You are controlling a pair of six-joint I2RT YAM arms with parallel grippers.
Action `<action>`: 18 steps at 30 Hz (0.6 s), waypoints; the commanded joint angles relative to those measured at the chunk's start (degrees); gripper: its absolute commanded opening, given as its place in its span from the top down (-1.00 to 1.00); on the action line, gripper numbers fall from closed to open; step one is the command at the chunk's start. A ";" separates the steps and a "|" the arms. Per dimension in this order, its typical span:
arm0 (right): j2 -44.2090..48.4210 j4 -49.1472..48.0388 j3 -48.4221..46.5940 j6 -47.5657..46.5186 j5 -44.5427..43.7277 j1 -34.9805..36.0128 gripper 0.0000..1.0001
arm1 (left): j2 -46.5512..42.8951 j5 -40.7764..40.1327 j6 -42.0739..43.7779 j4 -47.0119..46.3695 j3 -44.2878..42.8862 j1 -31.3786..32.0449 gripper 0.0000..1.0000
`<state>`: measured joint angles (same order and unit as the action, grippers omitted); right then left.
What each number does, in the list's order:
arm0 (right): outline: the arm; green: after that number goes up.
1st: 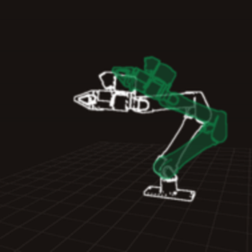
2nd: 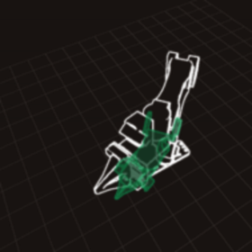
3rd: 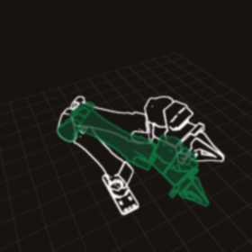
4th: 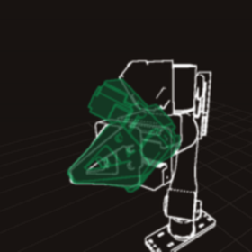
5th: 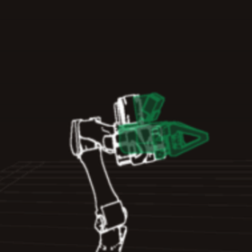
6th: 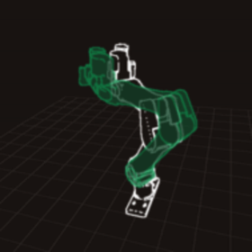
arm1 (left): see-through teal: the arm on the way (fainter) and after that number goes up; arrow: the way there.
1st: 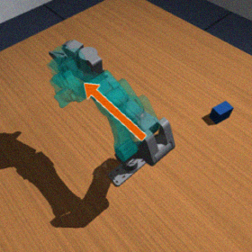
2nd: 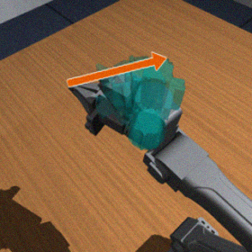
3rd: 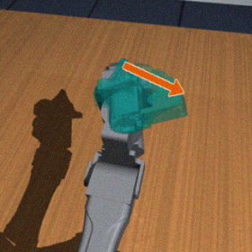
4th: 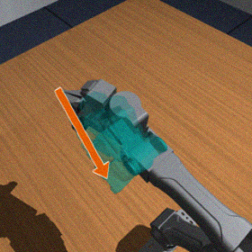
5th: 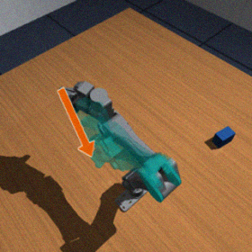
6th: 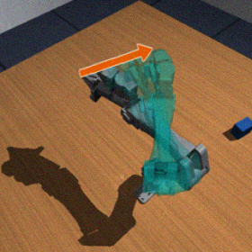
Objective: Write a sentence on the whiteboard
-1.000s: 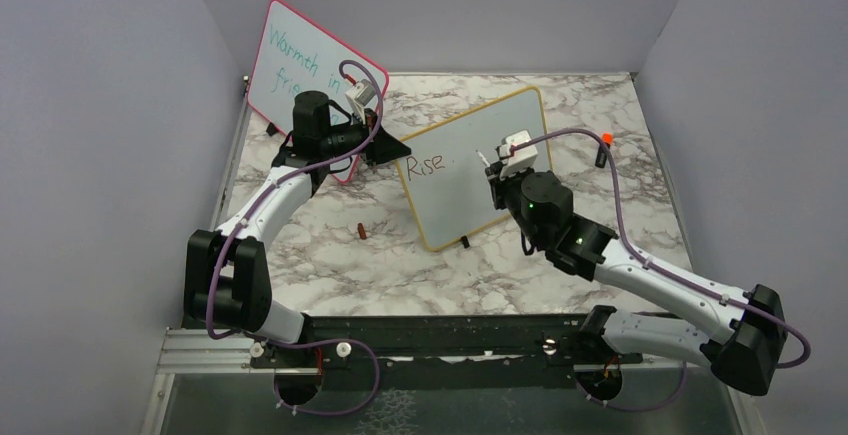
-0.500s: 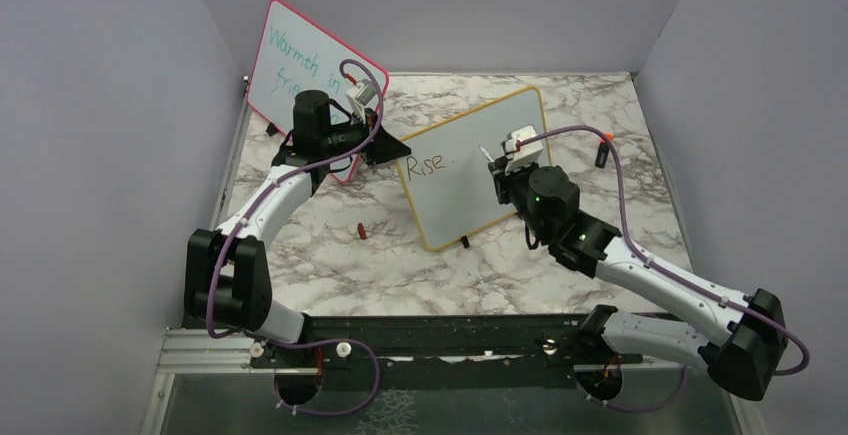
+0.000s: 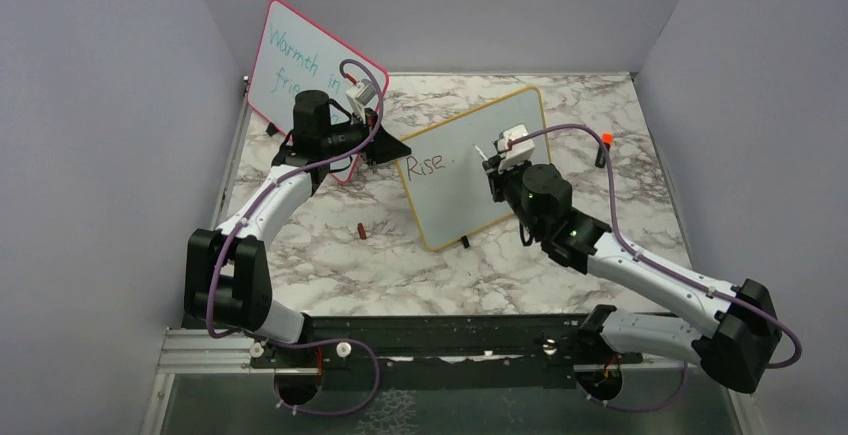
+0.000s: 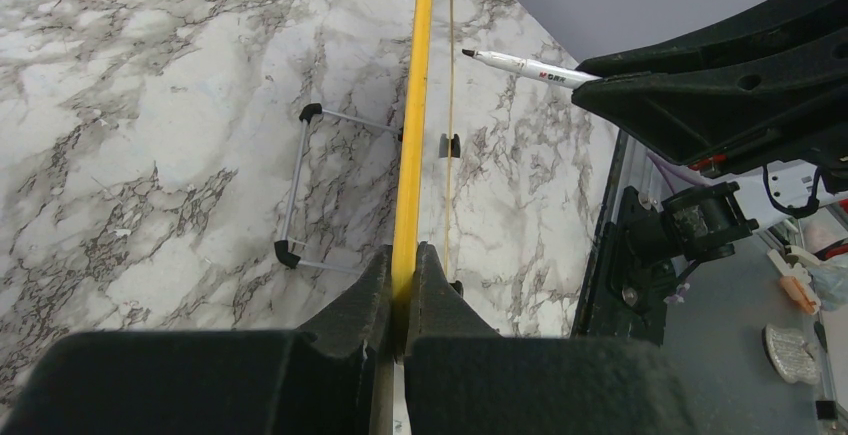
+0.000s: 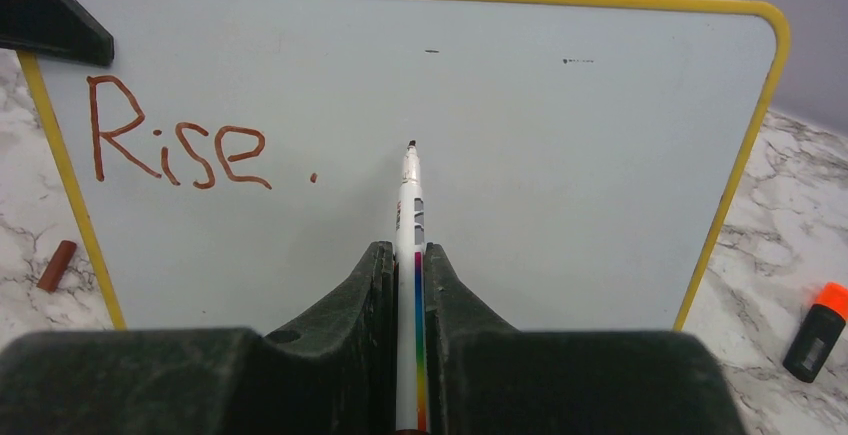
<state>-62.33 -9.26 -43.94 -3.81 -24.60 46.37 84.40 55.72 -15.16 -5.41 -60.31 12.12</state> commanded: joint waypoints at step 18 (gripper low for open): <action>-3.21 -4.83 -0.83 -0.93 3.03 -1.28 0.99 | 1.73 -0.44 3.60 5.15 0.42 1.07 1.00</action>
<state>-64.90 -11.16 -43.94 -4.43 -22.94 45.60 84.42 55.72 -15.16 -5.41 -60.31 12.12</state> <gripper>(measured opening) 0.165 0.029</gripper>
